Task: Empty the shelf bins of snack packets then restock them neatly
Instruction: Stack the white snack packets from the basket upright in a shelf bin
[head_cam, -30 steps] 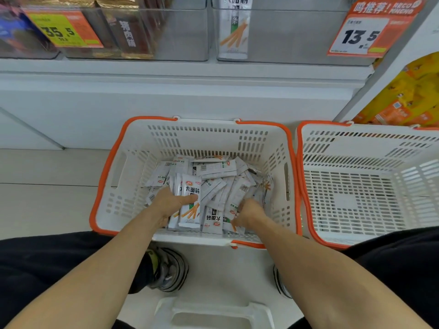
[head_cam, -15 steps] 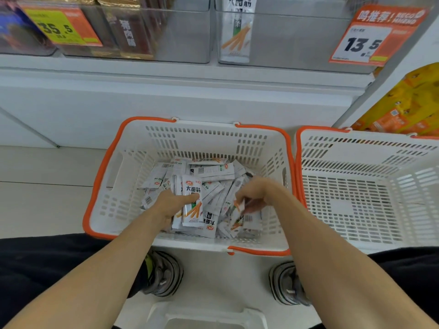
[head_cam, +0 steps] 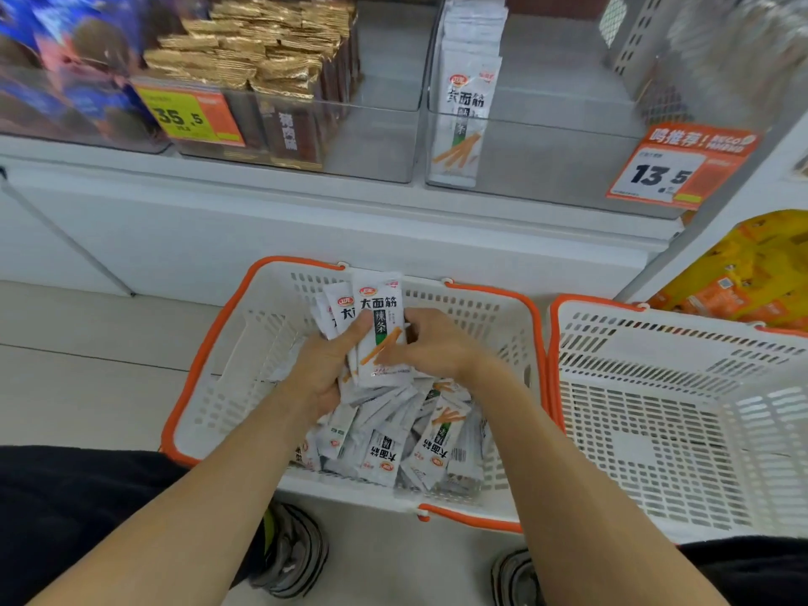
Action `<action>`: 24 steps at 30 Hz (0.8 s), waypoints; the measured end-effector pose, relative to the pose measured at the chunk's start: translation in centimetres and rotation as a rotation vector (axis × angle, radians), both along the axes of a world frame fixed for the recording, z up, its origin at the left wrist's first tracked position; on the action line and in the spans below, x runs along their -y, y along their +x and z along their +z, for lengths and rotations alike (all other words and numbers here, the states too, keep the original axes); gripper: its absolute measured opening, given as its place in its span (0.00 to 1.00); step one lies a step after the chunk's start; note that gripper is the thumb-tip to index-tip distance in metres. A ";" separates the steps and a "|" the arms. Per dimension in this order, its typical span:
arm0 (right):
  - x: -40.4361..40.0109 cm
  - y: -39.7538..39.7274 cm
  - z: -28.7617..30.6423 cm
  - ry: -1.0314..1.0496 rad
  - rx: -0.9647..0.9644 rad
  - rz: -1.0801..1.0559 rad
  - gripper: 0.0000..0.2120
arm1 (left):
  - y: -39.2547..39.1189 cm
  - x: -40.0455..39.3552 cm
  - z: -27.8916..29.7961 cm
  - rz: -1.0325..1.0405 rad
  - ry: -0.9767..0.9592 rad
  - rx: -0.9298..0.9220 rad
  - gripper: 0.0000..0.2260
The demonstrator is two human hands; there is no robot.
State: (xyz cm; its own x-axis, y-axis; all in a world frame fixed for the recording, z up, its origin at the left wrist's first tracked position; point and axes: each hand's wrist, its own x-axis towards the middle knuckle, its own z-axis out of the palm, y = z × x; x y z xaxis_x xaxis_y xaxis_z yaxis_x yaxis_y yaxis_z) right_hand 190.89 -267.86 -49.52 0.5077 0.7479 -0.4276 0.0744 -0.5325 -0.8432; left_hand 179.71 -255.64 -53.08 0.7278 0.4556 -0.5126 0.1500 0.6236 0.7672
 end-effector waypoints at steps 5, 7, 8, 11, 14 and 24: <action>-0.1 -0.2 2.1 -0.089 0.084 0.203 0.09 | 0.4 0.7 1.4 -0.028 0.005 -0.034 0.20; 0.1 -0.1 2.8 -0.034 -0.044 0.181 0.13 | 1.0 0.8 2.3 -0.027 0.006 -0.043 0.16; 0.2 0.1 3.0 0.023 -0.133 0.127 0.17 | 1.3 0.9 2.9 -0.030 0.008 -0.036 0.13; 0.3 1.0 3.4 0.158 -0.285 0.017 0.24 | 2.3 1.5 5.2 -0.068 0.087 0.009 0.10; 0.2 1.7 5.1 0.168 -0.258 0.033 0.29 | 3.2 2.2 7.3 -0.069 0.168 0.035 0.10; 0.4 6.9 13.9 0.413 -0.050 -0.053 0.30 | 8.5 2.1 18.2 -0.062 0.824 0.117 0.21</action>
State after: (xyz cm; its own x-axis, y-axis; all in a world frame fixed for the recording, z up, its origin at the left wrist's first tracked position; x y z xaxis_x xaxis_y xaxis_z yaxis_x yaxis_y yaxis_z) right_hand 197.80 -268.29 -35.65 0.5362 0.8351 -0.1227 0.0094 -0.1513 -0.9884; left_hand 188.17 -257.73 -34.88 0.7920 0.6086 0.0479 0.0564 -0.1511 0.9869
